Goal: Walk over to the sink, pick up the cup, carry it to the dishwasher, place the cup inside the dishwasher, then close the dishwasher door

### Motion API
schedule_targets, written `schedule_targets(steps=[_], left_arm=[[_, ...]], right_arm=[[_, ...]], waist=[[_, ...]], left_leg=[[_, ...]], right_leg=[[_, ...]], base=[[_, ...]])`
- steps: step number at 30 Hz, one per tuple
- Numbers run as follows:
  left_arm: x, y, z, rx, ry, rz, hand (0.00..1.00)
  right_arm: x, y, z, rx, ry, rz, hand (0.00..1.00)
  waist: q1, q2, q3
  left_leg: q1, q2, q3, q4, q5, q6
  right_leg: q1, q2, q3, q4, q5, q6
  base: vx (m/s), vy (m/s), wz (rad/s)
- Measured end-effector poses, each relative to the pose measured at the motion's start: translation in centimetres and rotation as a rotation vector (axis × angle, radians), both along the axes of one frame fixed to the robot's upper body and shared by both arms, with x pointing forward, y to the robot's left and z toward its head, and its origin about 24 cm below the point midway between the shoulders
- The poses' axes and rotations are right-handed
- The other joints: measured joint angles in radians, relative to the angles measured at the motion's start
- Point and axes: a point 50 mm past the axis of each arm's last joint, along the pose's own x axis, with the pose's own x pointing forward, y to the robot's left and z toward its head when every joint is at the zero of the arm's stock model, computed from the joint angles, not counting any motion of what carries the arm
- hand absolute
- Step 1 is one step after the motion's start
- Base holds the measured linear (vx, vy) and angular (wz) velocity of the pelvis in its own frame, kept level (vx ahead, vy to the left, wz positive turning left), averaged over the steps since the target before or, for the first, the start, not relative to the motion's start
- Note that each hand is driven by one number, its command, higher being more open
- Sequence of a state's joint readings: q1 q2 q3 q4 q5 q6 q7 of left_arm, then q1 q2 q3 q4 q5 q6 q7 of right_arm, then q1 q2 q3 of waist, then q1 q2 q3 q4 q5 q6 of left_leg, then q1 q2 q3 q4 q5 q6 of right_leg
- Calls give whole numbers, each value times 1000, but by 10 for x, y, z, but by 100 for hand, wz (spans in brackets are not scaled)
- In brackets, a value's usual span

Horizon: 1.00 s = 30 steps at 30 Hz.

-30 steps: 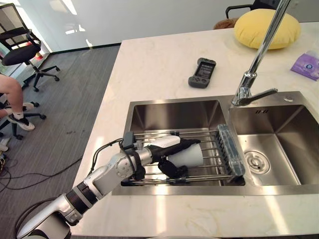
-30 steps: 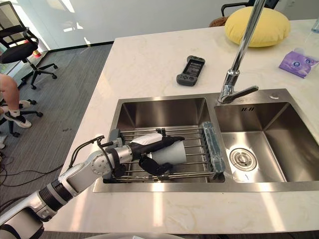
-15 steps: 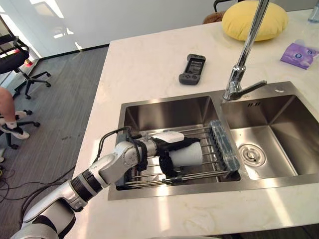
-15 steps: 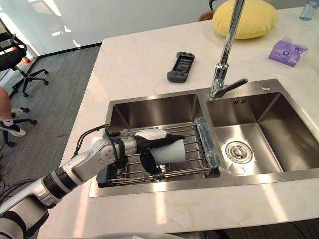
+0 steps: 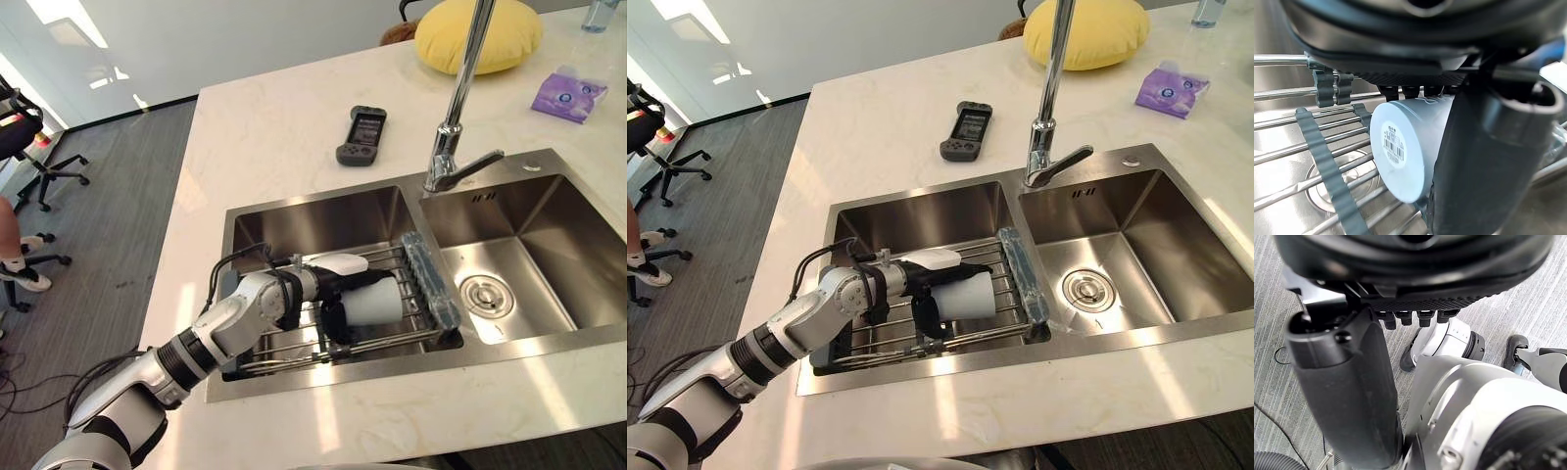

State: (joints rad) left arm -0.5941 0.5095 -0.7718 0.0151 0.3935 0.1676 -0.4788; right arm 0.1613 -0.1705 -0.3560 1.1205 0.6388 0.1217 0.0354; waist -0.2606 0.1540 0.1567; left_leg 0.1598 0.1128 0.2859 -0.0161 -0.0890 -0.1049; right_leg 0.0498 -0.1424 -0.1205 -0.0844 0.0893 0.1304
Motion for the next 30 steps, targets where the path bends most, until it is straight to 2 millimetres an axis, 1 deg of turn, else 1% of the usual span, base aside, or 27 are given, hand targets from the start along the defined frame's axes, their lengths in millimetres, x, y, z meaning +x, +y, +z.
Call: schedule_targets(steps=[5,12,15,18,19,20,21,23,24,25,26,27,28,29,30], left_arm=[[1,-2,-4,-23,-31,16,0],[-3,-1,-18,-67,-84,20,0],[-7,2,-25,-123,-121,38,0],[-9,8,-29,-227,-172,81,0],[-11,11,-29,-302,-167,109,0],[-14,17,-28,-379,-142,139,0],[-15,20,-28,-412,-128,154,0],[-24,32,-26,-560,-39,227,0],[-26,37,-25,-597,-16,249,0],[-31,49,-21,-661,20,288,0],[-34,59,-13,-724,40,316,0],[-34,64,-7,-770,54,324,0],[-34,74,6,-850,59,329,0],[-34,78,12,-882,50,330,0],[-34,87,25,-940,28,331,0]], right_arm=[[1,0,0,-5,-3,12,100],[3,-1,1,-12,-2,43,100],[4,-4,2,-20,0,62,100],[5,-3,2,-21,0,70,100],[5,-3,2,-21,-1,72,100],[7,-3,2,-21,-5,77,100],[7,-3,2,-22,-7,78,100],[7,-4,3,-21,-7,88,100],[6,-4,3,-20,-6,86,100],[5,-4,3,-18,-2,85,100],[1,-5,3,-19,4,83,100],[-2,-7,3,-20,6,77,100],[-6,-9,3,-21,12,61,100],[-8,-10,3,-24,17,58,100],[-11,-12,4,-25,19,43,100]], waist=[[1,4,3],[2,2,4],[6,1,4],[13,-1,5],[13,-3,7],[14,-7,9],[17,-9,11],[22,-14,15],[26,-14,15],[38,-22,20],[58,-28,21],[73,-31,23],[105,-35,26],[118,-36,26],[144,-38,27]], left_leg=[[0,5,-1,1,-1,-2],[-3,6,-23,13,-1,-2],[-3,7,-30,15,-1,-2],[-9,7,-40,16,-1,-2],[-14,7,-48,17,0,-1],[-19,7,-58,17,3,-1],[-22,7,-63,16,5,-1],[-35,5,-95,17,11,0],[-37,5,-103,17,13,1],[-40,3,-123,18,15,2],[-52,-3,-145,23,16,4],[-58,-9,-158,25,18,7],[-68,-22,-183,27,23,14],[-73,-27,-194,28,25,17],[-76,-38,-218,30,29,22]], right_leg=[[1,4,-2,0,0,0],[12,2,-19,0,-1,-1],[18,2,-27,-1,-2,-1],[18,1,-36,-2,-2,-1],[19,0,-45,-1,-3,-2],[21,0,-54,0,-3,-2],[21,0,-59,0,-3,-2],[28,-4,-102,0,-3,-2],[32,-5,-114,1,-3,-2],[41,-8,-137,1,-3,-2],[46,-15,-158,1,-5,1],[50,-20,-170,1,-7,3],[53,-33,-192,6,-11,9],[53,-40,-203,14,-15,11],[53,-55,-222,43,-29,15]], base=[[-25,-25,1],[-35,-18,7],[-44,-26,7],[-32,-21,9],[-10,-23,20],[-2,-24,21],[0,-25,26],[-3,-24,37],[-4,-20,45],[-16,-8,49],[-18,0,54],[-25,17,60],[-19,23,51],[-26,40,62],[-22,63,54]])
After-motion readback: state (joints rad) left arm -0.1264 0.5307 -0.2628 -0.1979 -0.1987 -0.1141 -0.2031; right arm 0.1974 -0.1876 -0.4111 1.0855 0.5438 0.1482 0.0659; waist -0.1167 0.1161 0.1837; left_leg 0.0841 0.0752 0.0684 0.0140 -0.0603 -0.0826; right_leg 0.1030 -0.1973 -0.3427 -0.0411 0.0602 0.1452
